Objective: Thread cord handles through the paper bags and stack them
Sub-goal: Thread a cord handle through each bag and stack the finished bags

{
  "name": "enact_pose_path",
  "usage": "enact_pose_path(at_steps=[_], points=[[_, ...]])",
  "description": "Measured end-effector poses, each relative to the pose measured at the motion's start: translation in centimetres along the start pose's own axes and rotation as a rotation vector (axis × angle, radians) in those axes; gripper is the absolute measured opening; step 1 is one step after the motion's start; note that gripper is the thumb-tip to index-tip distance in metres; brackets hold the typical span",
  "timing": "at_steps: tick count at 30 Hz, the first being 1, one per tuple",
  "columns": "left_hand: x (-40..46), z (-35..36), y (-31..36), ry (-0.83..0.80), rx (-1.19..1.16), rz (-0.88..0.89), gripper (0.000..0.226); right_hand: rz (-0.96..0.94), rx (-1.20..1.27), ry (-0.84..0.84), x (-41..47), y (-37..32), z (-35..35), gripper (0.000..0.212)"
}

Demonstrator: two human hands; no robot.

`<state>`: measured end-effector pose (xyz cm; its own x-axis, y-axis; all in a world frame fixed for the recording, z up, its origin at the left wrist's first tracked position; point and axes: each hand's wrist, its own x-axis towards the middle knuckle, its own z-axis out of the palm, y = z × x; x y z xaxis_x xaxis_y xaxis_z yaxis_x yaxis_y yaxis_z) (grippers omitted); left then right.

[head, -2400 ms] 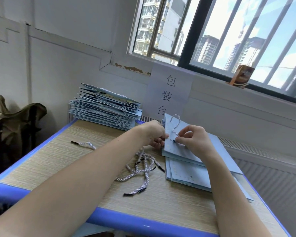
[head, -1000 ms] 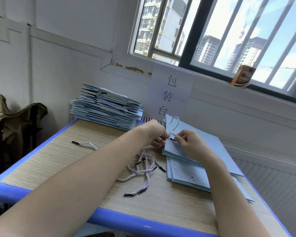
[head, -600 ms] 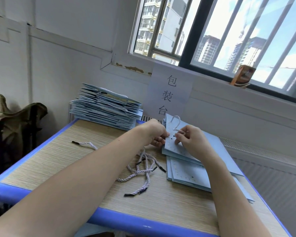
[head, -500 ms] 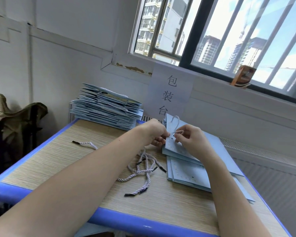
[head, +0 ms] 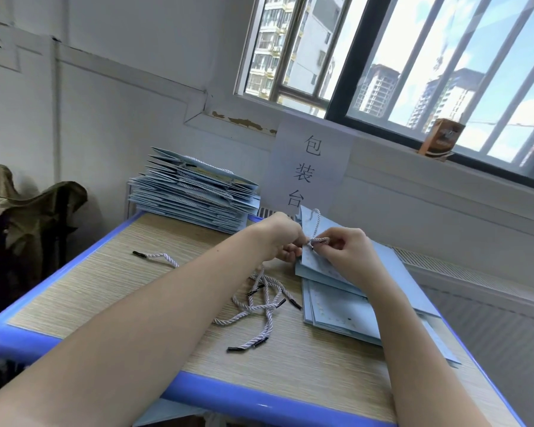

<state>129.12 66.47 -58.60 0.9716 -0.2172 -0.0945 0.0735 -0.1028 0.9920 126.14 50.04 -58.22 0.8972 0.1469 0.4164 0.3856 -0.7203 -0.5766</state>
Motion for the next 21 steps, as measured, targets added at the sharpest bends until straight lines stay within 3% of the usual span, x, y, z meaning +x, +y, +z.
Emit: enact_pose_path(at_steps=[5,15,21], points=[[-0.02,-0.01,-0.11,0.013,-0.032,-0.014,0.013,-0.021,0.049,-0.027,-0.19,-0.1,-0.01,0.009],[-0.42,0.35,0.18,-0.054,-0.158,-0.014,0.024,0.051,0.049,0.113,-0.04,-0.33,-0.23,0.012],[-0.74,0.27,0.15,-0.096,-0.218,0.012,0.029,0.07,0.1,0.064,-0.1,-0.26,-0.68,0.011]])
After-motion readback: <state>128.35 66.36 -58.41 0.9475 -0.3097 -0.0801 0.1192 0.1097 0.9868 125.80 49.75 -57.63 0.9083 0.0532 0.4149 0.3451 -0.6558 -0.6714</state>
